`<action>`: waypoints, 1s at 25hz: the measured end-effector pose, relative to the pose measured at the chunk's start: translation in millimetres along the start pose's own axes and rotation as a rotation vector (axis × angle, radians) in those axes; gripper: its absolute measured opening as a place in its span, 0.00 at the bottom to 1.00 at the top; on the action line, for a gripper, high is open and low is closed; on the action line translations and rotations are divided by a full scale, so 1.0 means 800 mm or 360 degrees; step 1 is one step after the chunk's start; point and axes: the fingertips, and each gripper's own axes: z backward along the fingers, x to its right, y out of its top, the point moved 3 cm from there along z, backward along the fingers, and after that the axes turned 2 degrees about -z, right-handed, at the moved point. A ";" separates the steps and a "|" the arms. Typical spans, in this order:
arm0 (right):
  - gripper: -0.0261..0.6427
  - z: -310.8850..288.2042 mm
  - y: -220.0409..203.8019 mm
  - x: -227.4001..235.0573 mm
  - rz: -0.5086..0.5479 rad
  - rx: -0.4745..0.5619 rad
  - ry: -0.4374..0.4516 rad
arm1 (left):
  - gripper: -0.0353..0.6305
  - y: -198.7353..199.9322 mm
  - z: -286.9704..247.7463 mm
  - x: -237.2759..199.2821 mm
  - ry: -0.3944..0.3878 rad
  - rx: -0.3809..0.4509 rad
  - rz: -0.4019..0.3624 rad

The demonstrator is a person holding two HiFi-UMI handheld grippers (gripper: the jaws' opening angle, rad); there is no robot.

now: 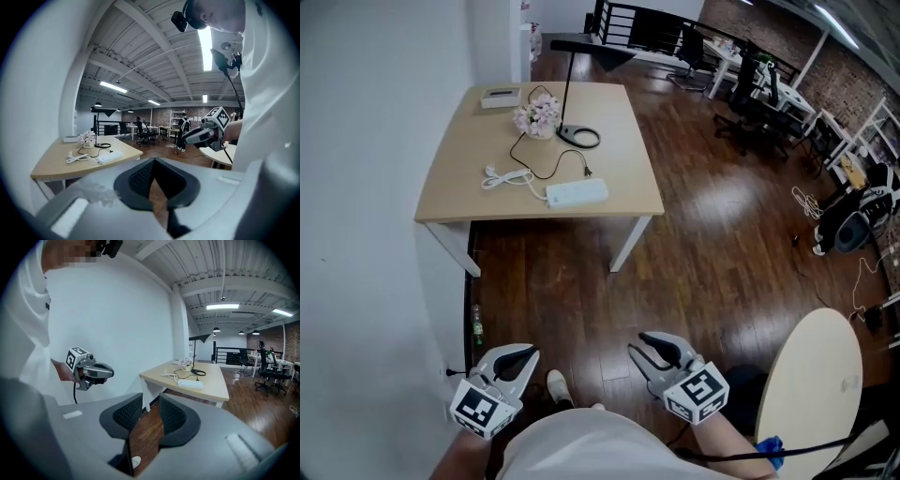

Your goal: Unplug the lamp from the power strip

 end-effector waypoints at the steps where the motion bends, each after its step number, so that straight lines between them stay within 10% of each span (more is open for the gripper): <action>1: 0.21 0.011 -0.006 -0.004 0.0002 0.0007 0.0001 | 0.06 -0.001 0.002 0.011 0.0001 -0.0005 0.0005; 25: 0.20 0.136 -0.062 -0.060 0.0076 0.0092 0.0130 | 0.06 -0.006 0.041 0.164 0.0052 -0.0064 -0.0031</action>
